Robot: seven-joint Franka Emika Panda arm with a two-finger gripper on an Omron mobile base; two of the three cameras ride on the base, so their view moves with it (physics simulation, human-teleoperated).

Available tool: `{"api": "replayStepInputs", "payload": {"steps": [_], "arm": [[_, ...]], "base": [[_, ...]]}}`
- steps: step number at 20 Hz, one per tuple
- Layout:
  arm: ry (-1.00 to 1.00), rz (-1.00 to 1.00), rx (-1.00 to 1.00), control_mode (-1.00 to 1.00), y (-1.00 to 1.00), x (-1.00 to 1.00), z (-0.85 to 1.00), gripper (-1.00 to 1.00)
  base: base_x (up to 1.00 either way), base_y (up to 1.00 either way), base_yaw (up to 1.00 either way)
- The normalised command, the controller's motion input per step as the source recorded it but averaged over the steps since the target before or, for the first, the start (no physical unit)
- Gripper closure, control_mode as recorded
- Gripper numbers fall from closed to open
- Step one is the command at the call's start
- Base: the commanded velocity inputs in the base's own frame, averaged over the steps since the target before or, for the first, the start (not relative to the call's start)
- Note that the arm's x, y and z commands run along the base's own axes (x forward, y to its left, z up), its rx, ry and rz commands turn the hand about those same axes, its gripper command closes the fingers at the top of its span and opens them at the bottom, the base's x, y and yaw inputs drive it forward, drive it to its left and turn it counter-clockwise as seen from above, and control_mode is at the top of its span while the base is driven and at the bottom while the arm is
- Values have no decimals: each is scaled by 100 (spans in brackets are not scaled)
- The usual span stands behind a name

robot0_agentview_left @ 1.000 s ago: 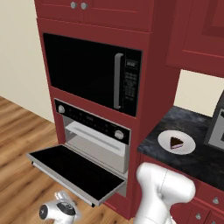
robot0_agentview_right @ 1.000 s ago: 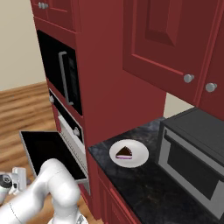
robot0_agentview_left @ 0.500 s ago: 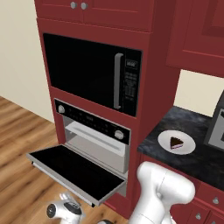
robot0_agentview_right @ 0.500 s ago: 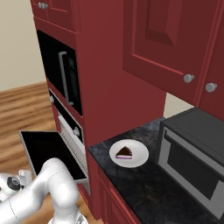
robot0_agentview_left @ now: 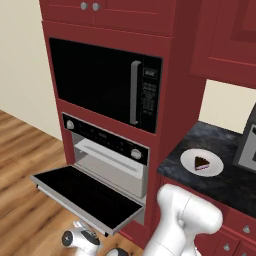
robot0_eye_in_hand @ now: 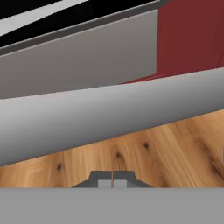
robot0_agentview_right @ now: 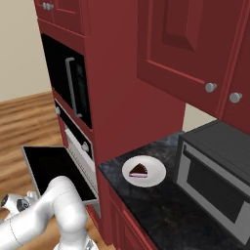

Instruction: Take the baked cake out of the oven and place it on the plate for cooling. Then close the oven door.

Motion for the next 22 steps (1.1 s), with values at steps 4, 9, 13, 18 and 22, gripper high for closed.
{"api": "replayStepInputs", "payload": {"steps": [4,9,13,18,22], "arm": [[-2,-3,-7,-100,0,22,-31,100],[-1,-9,-10,-100,0,15,-10,100],[-1,-13,-18,-100,0,23,0,100],[0,-19,-32,-100,-5,46,0,100],[-16,-14,-36,-100,-27,46,0,100]], "base": [[0,0,0],[0,0,0],[0,0,0],[0,0,0],[0,0,0]]}}
